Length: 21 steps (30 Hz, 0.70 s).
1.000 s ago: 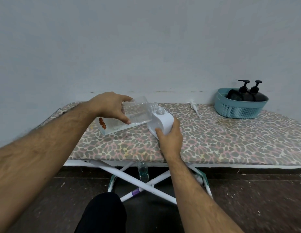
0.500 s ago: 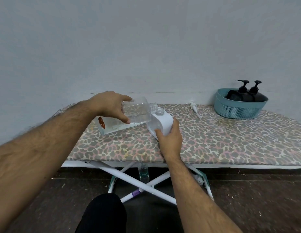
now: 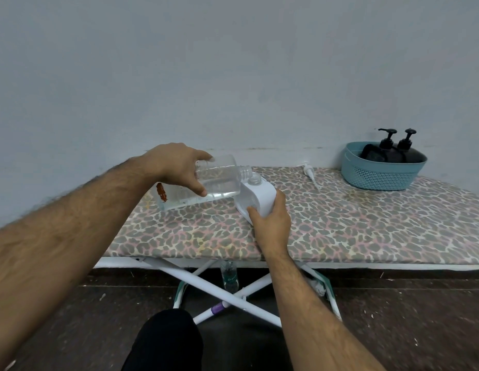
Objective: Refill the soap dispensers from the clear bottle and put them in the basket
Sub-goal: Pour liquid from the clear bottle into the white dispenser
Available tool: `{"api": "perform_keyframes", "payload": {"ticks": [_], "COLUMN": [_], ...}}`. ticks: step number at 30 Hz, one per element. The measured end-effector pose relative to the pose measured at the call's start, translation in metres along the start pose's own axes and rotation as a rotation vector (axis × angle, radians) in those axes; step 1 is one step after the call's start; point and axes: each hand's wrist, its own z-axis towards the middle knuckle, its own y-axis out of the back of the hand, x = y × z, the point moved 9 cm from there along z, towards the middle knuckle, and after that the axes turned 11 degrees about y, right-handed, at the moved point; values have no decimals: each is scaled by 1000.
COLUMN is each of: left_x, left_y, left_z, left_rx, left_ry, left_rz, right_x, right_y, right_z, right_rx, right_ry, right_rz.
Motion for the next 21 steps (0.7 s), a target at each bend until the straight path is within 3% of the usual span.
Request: {"api": "perform_keyframes", "payload": {"ticks": [21], "left_x": [-12], "left_y": [18], "left_z": [-6], "left_rx": [25], "left_ry": [44], "left_rz": [122], "right_x": [0], "right_y": [0], "right_z": [0], "right_rx": [4], "right_ry": [-7], "right_rz": [-5]}}
